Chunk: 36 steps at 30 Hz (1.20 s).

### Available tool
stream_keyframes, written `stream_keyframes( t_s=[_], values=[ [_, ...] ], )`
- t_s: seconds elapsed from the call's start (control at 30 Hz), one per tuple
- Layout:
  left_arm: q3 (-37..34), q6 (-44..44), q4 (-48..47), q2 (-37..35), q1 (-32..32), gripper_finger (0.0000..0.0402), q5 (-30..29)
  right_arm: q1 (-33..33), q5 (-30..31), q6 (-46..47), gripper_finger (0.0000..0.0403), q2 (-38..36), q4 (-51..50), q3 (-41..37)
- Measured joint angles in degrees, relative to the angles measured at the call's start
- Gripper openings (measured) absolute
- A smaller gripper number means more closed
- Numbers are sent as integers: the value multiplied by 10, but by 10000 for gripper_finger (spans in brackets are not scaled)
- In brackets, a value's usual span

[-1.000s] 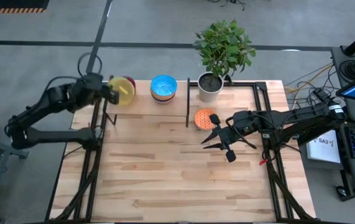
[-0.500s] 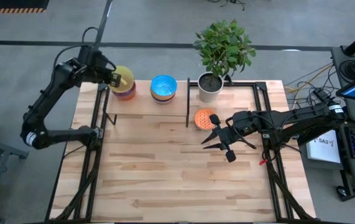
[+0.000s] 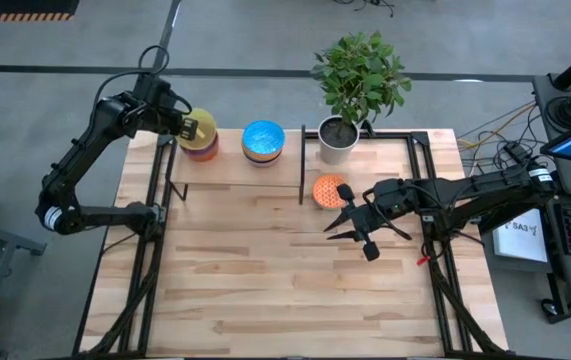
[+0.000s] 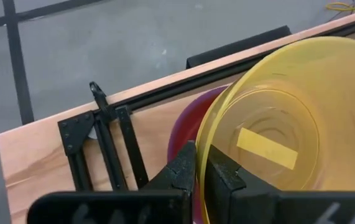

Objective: Place and stack bowls onto a shelf
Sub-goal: Stack the yellow bowl on the purple bowl on the shelf

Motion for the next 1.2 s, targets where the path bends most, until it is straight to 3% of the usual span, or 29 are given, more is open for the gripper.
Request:
stream_keyframes(
  t_s=[0.33, 0.97, 1.2],
  values=[
    [-4, -12, 9, 0, -3, 18, -15, 0, 0, 7, 77, 0, 0, 0],
    [-4, -14, 13, 1, -4, 113, -21, 0, 0, 9, 77, 0, 0, 0],
    [-10, 36, 17, -1, -22, 115, 20, 0, 0, 6, 77, 0, 0, 0]
  ],
)
